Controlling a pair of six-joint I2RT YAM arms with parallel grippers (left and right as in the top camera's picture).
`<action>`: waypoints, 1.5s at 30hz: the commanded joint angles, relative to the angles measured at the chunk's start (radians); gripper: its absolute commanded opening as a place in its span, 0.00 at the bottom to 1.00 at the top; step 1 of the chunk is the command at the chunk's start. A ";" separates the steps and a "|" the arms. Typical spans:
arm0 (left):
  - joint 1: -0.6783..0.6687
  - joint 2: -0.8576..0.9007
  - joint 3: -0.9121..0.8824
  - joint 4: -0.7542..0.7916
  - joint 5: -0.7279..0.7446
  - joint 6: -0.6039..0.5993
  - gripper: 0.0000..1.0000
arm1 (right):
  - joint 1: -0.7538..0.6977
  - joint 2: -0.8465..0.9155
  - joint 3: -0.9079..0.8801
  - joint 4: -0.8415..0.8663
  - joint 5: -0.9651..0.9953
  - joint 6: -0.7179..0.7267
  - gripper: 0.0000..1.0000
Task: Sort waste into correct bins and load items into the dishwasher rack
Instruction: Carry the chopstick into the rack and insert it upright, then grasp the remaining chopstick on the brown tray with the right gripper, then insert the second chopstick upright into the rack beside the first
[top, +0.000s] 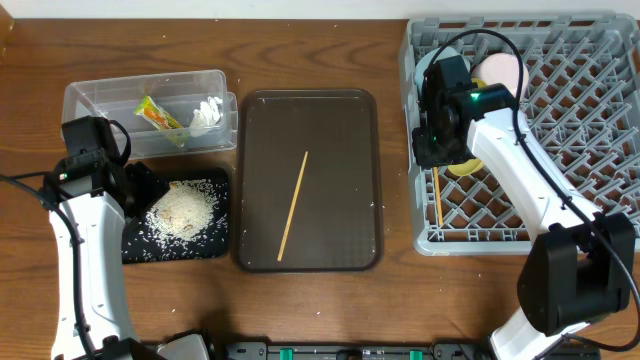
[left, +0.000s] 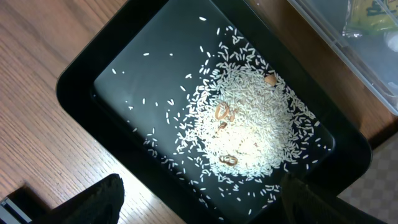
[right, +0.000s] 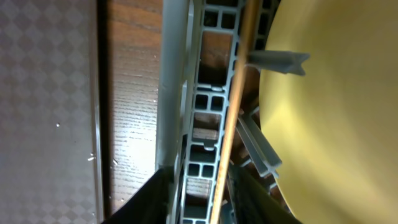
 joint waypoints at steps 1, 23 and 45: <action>0.002 -0.006 0.007 0.000 -0.005 -0.017 0.83 | -0.006 -0.026 0.016 0.006 0.003 -0.005 0.37; 0.002 -0.006 0.007 0.000 -0.005 -0.017 0.83 | 0.399 0.107 0.087 0.286 -0.222 0.164 0.55; 0.002 -0.006 0.007 0.000 -0.004 -0.017 0.83 | 0.586 0.376 0.087 0.304 0.035 0.364 0.36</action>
